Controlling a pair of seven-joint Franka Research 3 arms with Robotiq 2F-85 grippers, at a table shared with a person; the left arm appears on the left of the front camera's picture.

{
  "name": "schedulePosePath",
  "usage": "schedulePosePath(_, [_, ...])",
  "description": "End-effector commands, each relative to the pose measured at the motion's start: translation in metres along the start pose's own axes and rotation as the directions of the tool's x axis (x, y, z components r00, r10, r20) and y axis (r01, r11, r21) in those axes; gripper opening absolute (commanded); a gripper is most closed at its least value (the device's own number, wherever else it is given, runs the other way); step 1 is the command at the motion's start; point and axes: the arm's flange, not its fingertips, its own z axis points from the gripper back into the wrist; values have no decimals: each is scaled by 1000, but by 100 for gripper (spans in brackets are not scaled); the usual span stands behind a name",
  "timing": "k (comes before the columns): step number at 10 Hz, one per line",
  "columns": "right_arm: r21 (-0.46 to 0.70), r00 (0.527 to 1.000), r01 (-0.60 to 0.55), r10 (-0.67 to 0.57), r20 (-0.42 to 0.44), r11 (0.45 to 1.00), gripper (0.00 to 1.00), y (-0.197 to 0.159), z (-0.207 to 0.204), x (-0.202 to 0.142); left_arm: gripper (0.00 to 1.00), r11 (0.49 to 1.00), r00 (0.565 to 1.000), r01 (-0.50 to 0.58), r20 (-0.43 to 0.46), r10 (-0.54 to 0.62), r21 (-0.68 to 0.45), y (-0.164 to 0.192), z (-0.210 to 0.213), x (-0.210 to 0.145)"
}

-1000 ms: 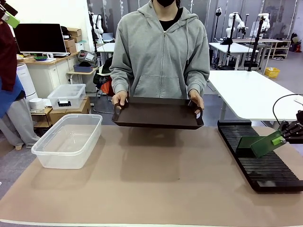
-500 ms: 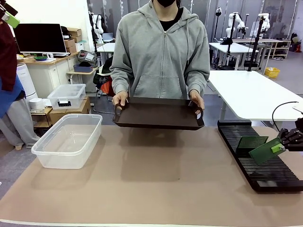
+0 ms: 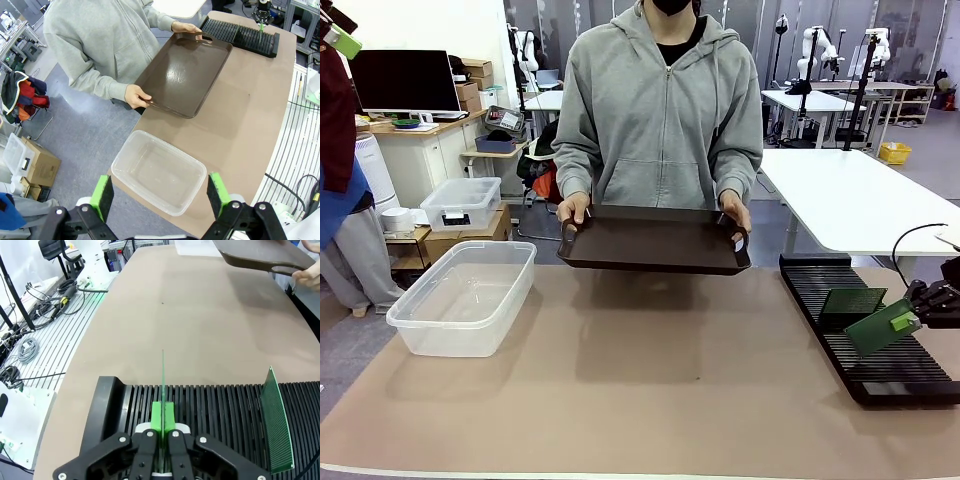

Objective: Sort PCBs into racks and boxes based on the side picked up.
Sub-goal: If the short side of the Blank PCB is picked up, insert it into the PCB Rack ; if the long side is picked up, place it in the Organizing box.

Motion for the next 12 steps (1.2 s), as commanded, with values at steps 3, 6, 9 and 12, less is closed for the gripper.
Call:
schedulePosePath(3, [-58,999,10,-8,45,998,2,-3,-8,-11,100,1000,1000,0,-3,0,1,-1,-1,-1])
schedulePosePath(6, [-66,998,22,-18,62,998,2,-6,-11,-20,100,1000,1000,0,-3,0,1,-1,-1,-1])
schedulePosePath(9, [-71,998,35,-31,58,997,2,-7,-13,-28,100,1000,1000,0,-3,0,1,-1,-1,-1])
schedulePosePath(12, [-64,998,43,-40,50,997,2,-8,-16,-36,100,1000,1000,0,-3,0,1,-1,-1,-1])
